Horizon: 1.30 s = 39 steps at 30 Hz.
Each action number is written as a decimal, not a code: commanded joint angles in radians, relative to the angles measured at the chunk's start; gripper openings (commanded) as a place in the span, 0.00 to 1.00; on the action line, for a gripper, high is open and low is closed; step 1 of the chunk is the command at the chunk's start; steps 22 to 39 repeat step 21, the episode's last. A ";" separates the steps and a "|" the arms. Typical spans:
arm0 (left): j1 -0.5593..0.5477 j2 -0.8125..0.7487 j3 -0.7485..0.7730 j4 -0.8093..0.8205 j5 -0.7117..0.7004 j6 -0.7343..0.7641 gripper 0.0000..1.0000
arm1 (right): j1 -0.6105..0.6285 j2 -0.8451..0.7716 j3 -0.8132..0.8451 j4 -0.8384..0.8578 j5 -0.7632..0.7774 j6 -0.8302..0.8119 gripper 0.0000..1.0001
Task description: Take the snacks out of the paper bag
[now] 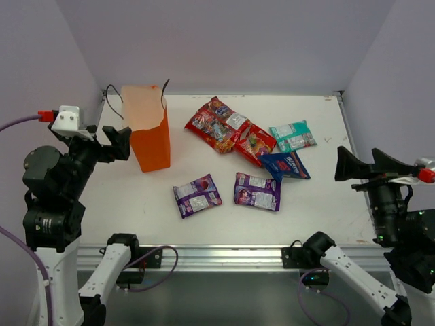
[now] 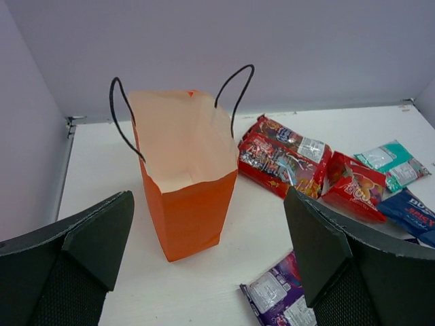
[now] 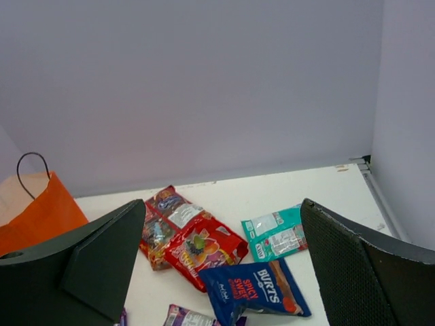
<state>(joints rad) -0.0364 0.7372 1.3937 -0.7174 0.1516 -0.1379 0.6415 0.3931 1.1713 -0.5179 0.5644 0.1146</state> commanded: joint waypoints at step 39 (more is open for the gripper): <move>-0.026 -0.062 -0.021 -0.005 -0.178 -0.028 1.00 | 0.001 -0.128 0.001 0.038 0.117 -0.078 0.99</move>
